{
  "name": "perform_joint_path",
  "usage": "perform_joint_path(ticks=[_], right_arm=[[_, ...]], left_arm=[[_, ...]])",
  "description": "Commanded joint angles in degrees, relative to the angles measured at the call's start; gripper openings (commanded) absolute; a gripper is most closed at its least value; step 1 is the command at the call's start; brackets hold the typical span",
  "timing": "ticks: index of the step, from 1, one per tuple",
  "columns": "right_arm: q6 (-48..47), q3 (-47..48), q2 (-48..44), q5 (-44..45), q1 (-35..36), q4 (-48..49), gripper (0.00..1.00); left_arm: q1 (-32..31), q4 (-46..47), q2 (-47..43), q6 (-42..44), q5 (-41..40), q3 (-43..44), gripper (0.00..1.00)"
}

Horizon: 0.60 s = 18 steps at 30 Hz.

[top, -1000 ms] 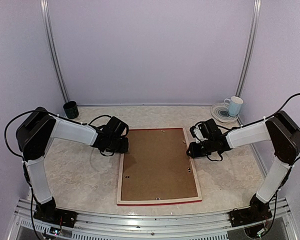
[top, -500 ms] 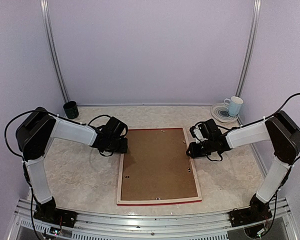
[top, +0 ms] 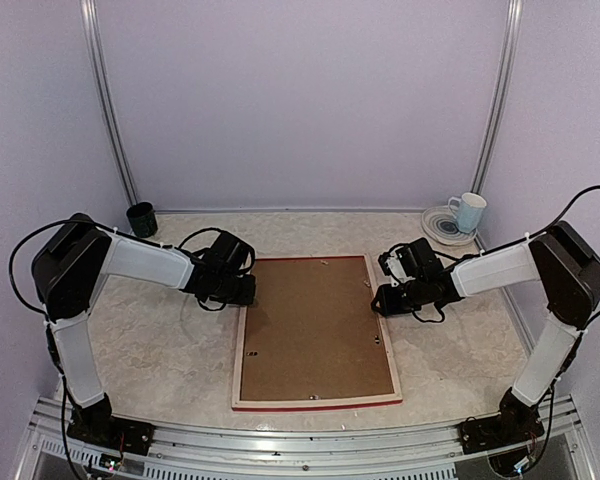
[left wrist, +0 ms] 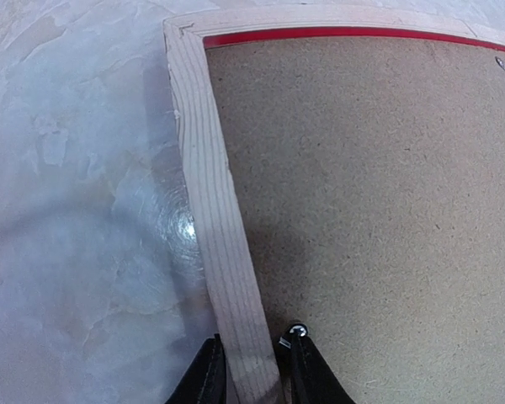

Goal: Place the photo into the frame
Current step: Press the fastener onto the backboard.

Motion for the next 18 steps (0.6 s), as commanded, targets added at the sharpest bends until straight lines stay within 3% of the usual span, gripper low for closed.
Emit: perform_joint_path(ticks=[1, 6, 13, 18], right_arm=[[-0.3, -0.3, 1.3, -1.5, 0.0, -0.8, 0.29], [-0.4, -0.3, 1.3, -1.3, 0.0, -0.8, 0.29], [-0.6, -0.2, 1.1, -0.9, 0.0, -1.0, 0.29], [-0.8, -0.2, 1.0, -0.6, 0.0, -1.0, 0.3]], left_arm=[[0.7, -1.3, 2.1, 0.8, 0.9, 0.0, 0.23], [0.7, -0.8, 1.8, -0.1, 1.1, -1.0, 0.16], [0.7, -0.4, 0.5, -1.0, 0.5, -2.3, 0.13], [0.8, 0.1, -1.3, -1.7, 0.0, -3.0, 0.24]])
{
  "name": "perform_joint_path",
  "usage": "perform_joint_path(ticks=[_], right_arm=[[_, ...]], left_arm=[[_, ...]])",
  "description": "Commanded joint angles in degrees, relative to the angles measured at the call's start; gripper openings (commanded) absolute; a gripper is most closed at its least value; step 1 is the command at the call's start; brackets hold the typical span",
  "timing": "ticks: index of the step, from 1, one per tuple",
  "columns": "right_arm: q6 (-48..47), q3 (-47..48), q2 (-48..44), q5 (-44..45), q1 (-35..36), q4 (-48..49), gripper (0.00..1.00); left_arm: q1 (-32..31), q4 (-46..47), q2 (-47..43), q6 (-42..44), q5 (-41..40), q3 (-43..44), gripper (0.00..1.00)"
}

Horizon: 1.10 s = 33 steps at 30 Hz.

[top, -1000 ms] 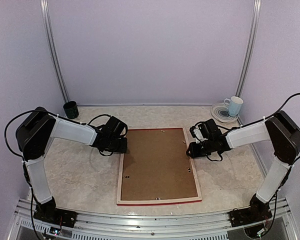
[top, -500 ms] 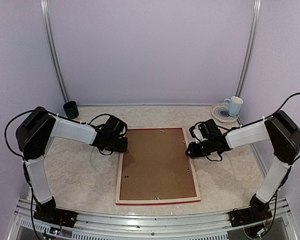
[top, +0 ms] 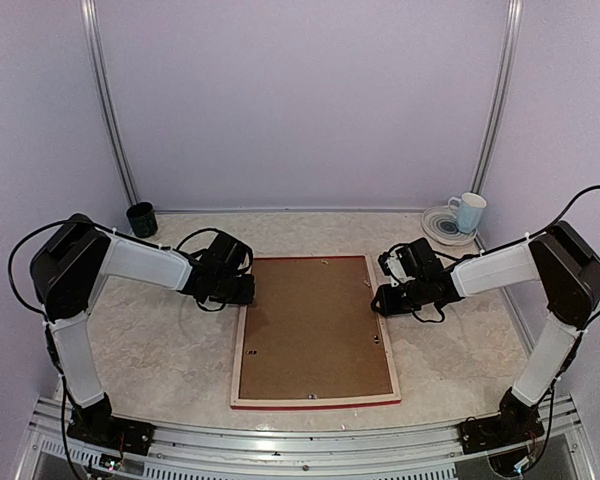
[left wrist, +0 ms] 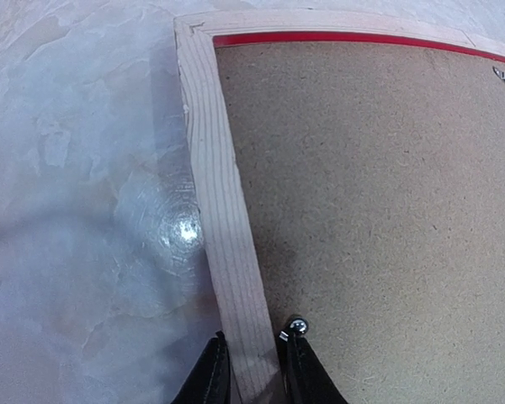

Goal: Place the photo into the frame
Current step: Press the fastener onto the backboard.

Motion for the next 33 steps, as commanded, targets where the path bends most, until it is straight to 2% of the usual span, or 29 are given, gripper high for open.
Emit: perform_joint_path(ticks=[1, 6, 11, 24, 33], right_arm=[[-0.8, -0.2, 1.0, -0.6, 0.0, -1.0, 0.3], [-0.8, -0.3, 1.1, -0.5, 0.0, -0.8, 0.32], [-0.8, -0.2, 1.5, -0.7, 0.0, -0.7, 0.34], [-2.2, 1.0, -3.2, 1.8, 0.0, -3.3, 0.59], [-1.7, 5.8, -4.7, 5.7, -0.9, -8.2, 0.66]], left_arm=[[0.4, -1.6, -1.2, -0.7, -0.6, -2.2, 0.3], [0.5, 0.5, -3.8, -1.0, -0.3, -3.4, 0.45], [0.7, 3.7, -6.9, -1.9, 0.4, -6.0, 0.51], [1.7, 10.5, -10.1, -4.0, 6.5, -13.2, 0.51], [1.6, 16.1, -11.4, -4.0, 9.9, -17.6, 0.51]])
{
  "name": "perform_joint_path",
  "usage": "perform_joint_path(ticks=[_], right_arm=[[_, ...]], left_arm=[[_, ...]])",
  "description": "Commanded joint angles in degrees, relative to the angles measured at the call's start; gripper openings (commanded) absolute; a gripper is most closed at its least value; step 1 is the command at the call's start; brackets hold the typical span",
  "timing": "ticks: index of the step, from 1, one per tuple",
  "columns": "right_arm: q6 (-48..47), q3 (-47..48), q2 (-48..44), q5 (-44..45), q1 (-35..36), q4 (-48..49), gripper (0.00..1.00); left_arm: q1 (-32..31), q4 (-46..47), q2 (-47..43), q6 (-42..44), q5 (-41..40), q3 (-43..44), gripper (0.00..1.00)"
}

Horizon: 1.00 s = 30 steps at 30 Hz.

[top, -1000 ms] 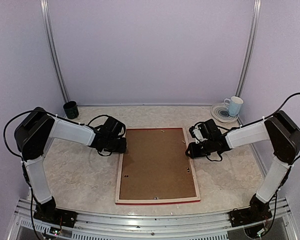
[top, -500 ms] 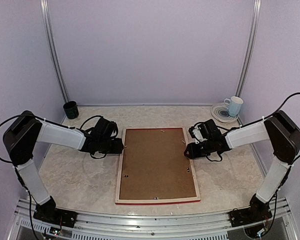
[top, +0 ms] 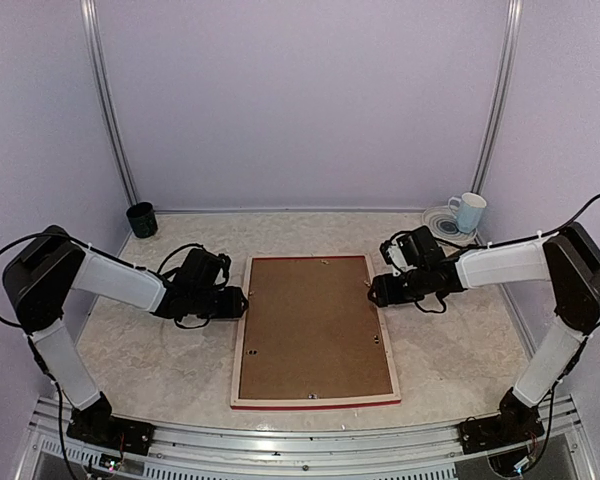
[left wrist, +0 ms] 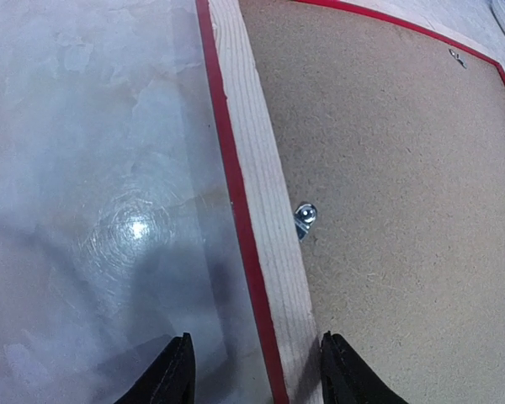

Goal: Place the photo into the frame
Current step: Press the fastener onto the backboard.

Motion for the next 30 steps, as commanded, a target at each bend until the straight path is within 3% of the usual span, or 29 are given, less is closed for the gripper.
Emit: perform_joint_path(ticks=[1, 16, 24, 30], right_arm=[[0.3, 3.4, -1.5, 2.3, -1.0, -3.0, 0.66], [-2.3, 19.2, 9.6, 2.0, -3.1, -9.0, 0.65], [-3.1, 16.9, 11.0, 0.4, -3.2, -6.4, 0.64], [-2.8, 14.5, 10.6, 0.1, -3.2, -4.4, 0.63]], left_arm=[[0.1, 3.7, -2.0, 0.0, 2.4, -1.6, 0.51], [0.4, 5.4, -0.8, -0.5, 6.6, -3.0, 0.51], [0.0, 3.9, -2.5, -1.0, 6.1, -3.8, 0.54], [-0.1, 4.6, -1.6, -0.9, 5.4, -4.9, 0.5]])
